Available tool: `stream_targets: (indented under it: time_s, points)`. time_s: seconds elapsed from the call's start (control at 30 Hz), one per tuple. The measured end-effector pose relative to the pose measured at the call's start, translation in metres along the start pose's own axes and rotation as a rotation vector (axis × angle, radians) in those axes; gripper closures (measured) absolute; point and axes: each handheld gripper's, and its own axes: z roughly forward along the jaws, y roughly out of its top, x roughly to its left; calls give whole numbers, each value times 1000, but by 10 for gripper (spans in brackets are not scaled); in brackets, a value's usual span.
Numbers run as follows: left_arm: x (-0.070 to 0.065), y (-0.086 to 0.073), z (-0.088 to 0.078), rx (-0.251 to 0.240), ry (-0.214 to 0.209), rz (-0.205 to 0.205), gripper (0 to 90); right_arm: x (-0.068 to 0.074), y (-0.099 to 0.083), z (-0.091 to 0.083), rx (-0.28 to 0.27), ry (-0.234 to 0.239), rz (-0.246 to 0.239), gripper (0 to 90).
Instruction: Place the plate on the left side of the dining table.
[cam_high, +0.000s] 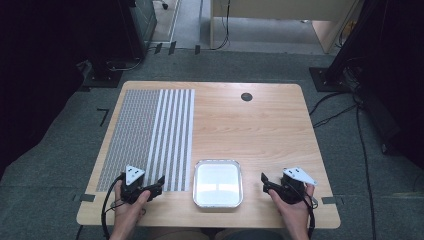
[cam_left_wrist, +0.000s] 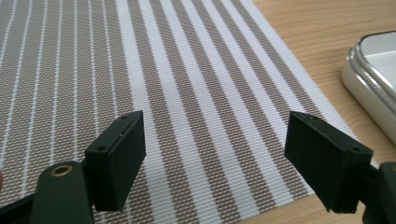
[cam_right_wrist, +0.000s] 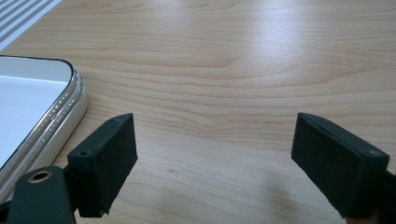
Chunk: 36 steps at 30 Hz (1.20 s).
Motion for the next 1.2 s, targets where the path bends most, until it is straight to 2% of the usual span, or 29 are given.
stream_targets:
  time_s: [0.23, 0.5, 0.63, 0.93, 1.07, 1.2]
  points:
    - [-10, 1, 3, -4, -13, -3, 204, 7, -1, 0, -2, 17, 1, 147]
    - [-27, 2, 6, -25, -68, 39, 188, 16, 1, 1, -14, 24, 38, 190]
    - [-35, 6, 9, -22, -76, 34, 188, 20, 3, 0, -20, 28, 43, 190]
    - [-55, 30, 14, -55, -97, 50, 189, 30, 27, 0, -10, 11, -10, 187]
    - [-63, 40, 19, -58, -111, 44, 195, 36, 39, 2, -21, 15, 6, 204]
    - [-68, 43, 21, -67, -142, 15, 227, 41, 48, 6, -39, -7, 23, 283]
